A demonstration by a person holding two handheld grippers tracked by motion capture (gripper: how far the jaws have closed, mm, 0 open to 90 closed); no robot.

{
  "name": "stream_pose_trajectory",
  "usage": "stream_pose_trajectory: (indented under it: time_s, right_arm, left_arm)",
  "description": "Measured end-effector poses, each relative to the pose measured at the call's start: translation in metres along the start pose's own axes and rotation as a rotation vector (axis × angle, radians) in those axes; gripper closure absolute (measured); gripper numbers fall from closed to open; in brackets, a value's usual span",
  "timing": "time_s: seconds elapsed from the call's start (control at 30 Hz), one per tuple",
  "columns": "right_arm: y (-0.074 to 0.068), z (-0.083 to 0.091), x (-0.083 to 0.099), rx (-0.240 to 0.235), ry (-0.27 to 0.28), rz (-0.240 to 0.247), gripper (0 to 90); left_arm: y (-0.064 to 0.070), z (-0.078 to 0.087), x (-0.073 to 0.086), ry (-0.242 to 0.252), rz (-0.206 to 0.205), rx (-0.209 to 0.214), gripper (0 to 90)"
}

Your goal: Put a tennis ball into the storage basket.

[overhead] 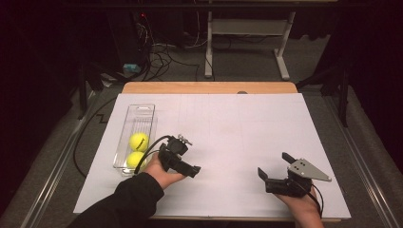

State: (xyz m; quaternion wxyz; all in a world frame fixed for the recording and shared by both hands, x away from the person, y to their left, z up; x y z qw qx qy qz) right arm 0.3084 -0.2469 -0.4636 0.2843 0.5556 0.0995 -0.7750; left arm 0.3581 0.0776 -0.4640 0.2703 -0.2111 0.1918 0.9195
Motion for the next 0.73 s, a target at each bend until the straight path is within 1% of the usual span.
stream_pose_trajectory:
  time_s: [0.03,0.07,0.1,0.17,0.2,0.27,0.37,0.4,0.43,0.5,0.53,0.57,0.63,0.7,0.73]
  right_arm:
    - [0.000,0.000,0.000,-0.001,0.001,0.000,0.0]
    - [0.000,-0.001,0.000,-0.001,0.002,0.001,0.0]
    - [0.000,-0.001,0.001,-0.004,0.001,0.003,0.0]
    - [-0.001,-0.001,0.001,-0.004,0.004,0.002,0.0]
    - [-0.001,-0.002,0.002,-0.005,0.006,0.002,0.0]
    - [-0.001,-0.001,0.002,-0.003,0.010,0.000,0.0]
    - [0.000,0.001,0.003,0.006,0.012,-0.010,0.0]
    - [0.001,0.002,0.003,0.008,0.012,-0.013,0.0]
    - [0.002,0.003,0.004,0.013,0.016,-0.016,0.0]
    - [0.003,0.005,0.004,0.020,0.016,-0.020,0.0]
    - [0.004,0.007,0.005,0.023,0.021,-0.026,0.0]
    - [0.005,0.009,0.005,0.028,0.022,-0.029,0.0]
    - [0.007,0.012,0.006,0.036,0.028,-0.031,0.0]
    - [0.009,0.015,0.007,0.044,0.027,-0.041,0.0]
    - [0.010,0.016,0.008,0.048,0.028,-0.043,0.0]
  left_arm:
    - [0.000,-0.002,0.002,0.028,0.001,0.011,0.6]
    - [0.000,-0.005,0.006,0.074,0.003,0.033,0.6]
    - [-0.001,-0.006,0.008,0.095,-0.001,0.044,0.5]
    - [-0.001,-0.006,0.013,0.179,-0.002,0.060,0.2]
    - [0.000,-0.004,0.015,0.213,-0.012,0.071,0.2]
    - [0.000,0.003,0.019,0.298,-0.037,0.081,0.2]
    - [-0.003,0.017,0.027,0.432,-0.043,0.121,0.2]
    - [-0.004,0.022,0.030,0.481,-0.049,0.148,0.3]
    - [-0.004,0.024,0.031,0.503,-0.053,0.161,0.4]
    - [-0.004,0.030,0.033,0.538,-0.073,0.162,0.3]
    - [-0.005,0.032,0.034,0.551,-0.071,0.168,0.3]
    - [-0.008,0.032,0.035,0.565,-0.061,0.174,0.3]
    - [-0.012,0.030,0.037,0.567,-0.054,0.169,0.3]
    - [-0.016,0.027,0.039,0.560,-0.052,0.141,0.3]
    - [-0.017,0.026,0.040,0.558,-0.048,0.134,0.3]
Point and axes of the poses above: each handheld gripper's, and its own axes: z roughly backward along the jaws, x roughly out of its underside, y roughly to its right, the point moved 4 cm from there along -z, roughly forward along the jaws, and after that the axes turned 9 degrees about z, right-handed, at the moved point
